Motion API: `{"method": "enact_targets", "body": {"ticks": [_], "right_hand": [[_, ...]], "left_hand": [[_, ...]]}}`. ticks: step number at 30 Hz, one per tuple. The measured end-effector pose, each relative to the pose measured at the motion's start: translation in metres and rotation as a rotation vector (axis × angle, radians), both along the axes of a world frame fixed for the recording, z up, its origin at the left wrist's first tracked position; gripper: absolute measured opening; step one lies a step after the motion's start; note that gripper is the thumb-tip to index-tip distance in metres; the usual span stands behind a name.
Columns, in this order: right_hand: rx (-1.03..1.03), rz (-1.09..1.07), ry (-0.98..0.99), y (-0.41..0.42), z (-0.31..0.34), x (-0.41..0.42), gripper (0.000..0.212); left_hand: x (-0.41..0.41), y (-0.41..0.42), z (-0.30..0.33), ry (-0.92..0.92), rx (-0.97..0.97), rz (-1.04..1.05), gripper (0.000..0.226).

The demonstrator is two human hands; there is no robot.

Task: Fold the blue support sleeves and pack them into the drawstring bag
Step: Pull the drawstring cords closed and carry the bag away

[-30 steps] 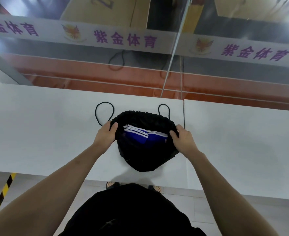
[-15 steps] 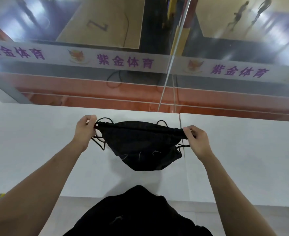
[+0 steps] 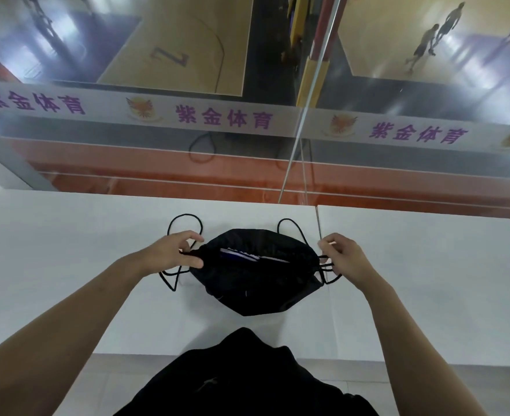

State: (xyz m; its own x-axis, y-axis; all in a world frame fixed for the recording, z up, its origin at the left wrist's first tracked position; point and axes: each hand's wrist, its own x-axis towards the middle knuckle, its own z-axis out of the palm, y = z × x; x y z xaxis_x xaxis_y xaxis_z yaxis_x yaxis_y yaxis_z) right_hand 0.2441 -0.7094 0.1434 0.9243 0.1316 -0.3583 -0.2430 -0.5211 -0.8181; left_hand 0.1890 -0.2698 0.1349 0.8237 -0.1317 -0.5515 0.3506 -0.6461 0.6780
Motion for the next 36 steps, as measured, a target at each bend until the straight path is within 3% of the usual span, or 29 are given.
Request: {"method": "enact_targets", "body": {"ticks": [3, 5, 8, 11, 14, 17, 19, 23, 27, 30, 36], "right_hand": [[-0.109, 0.229, 0.118, 0.000, -0.002, -0.001, 0.028], [-0.160, 0.295, 0.134, -0.004, -0.004, 0.000, 0.025], [-0.190, 0.242, 0.007, -0.015, -0.004, 0.002, 0.014], [-0.241, 0.163, -0.093, -0.024, -0.006, 0.002, 0.022], [-0.240, 0.163, -0.047, -0.023, -0.005, -0.001, 0.023], [-0.213, 0.190, 0.062, -0.015, -0.002, -0.006, 0.014], [-0.192, 0.254, 0.128, -0.006, 0.000, -0.008, 0.008], [-0.225, 0.293, 0.159, 0.017, -0.006, -0.011, 0.024], [-0.382, 0.304, 0.014, 0.041, -0.012, -0.009, 0.021], [-0.251, 0.224, 0.032, 0.050, -0.002, -0.005, 0.023], [-0.122, 0.098, -0.014, 0.051, 0.021, -0.007, 0.029]], "left_hand": [[0.001, 0.003, 0.002, 0.016, 0.040, -0.096, 0.059], [0.002, 0.012, 0.002, -0.058, 0.081, -0.074, 0.044], [0.001, 0.037, -0.002, -0.238, 0.252, -0.004, 0.013], [-0.003, 0.052, -0.005, -0.275, 0.402, -0.047, 0.023], [-0.003, 0.046, -0.009, -0.227, 0.294, -0.098, 0.026], [-0.005, 0.020, -0.004, -0.080, 0.107, -0.107, 0.007], [-0.006, 0.006, -0.007, -0.054, 0.078, -0.129, 0.019], [-0.008, -0.012, -0.015, -0.135, 0.114, -0.124, 0.005], [-0.007, -0.020, -0.012, -0.255, 0.159, 0.085, 0.014], [-0.002, -0.015, -0.007, -0.351, 0.254, 0.175, 0.024], [0.005, -0.008, 0.009, -0.390, 0.192, 0.268, 0.034]]}}
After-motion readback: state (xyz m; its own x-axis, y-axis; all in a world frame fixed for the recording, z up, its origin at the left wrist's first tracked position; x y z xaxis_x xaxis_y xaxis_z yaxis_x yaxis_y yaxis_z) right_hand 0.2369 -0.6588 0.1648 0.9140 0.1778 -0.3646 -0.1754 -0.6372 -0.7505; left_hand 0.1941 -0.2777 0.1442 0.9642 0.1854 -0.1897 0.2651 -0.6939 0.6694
